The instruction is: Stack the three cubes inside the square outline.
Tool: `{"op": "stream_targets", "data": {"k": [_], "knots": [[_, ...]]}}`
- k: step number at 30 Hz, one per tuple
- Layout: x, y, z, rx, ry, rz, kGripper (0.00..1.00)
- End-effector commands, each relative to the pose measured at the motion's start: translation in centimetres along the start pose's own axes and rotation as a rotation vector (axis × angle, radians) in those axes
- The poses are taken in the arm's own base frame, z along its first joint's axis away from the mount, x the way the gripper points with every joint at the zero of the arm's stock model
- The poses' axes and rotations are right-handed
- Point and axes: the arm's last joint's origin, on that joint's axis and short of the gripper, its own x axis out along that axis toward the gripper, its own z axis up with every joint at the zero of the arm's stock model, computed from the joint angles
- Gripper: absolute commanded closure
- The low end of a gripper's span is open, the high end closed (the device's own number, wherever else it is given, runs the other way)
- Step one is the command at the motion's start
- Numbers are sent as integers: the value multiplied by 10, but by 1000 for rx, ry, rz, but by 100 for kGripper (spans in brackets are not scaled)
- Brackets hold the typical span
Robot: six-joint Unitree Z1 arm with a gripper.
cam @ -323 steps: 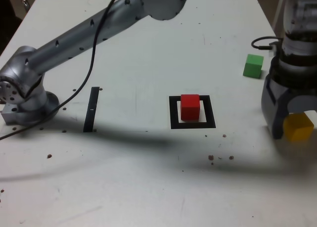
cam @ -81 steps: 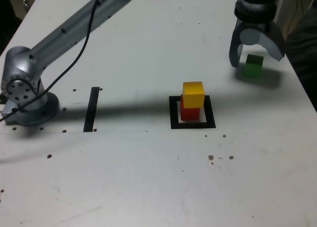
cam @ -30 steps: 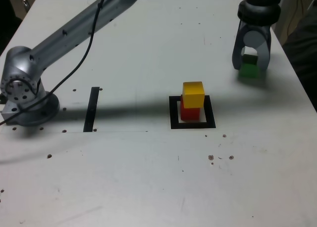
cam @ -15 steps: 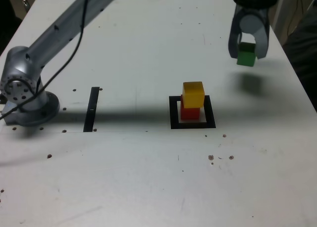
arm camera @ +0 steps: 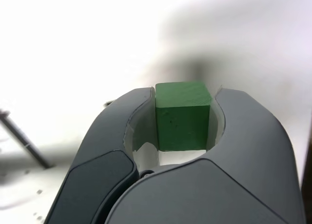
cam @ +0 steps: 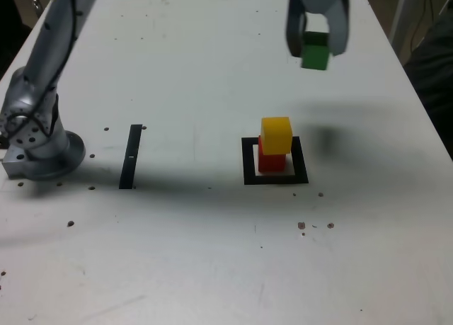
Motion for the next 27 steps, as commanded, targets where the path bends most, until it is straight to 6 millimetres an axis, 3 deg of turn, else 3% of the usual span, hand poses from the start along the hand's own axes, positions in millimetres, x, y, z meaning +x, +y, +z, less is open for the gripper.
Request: {"op": "stream_targets", "data": {"k": [1, 13, 27], "knots": [[-8, -9, -11, -2, 10, -3, 72], [-20, -59, -46, -80, 27, -11, 72], [5, -81, -53, -187, 1, -41, 72]]}}
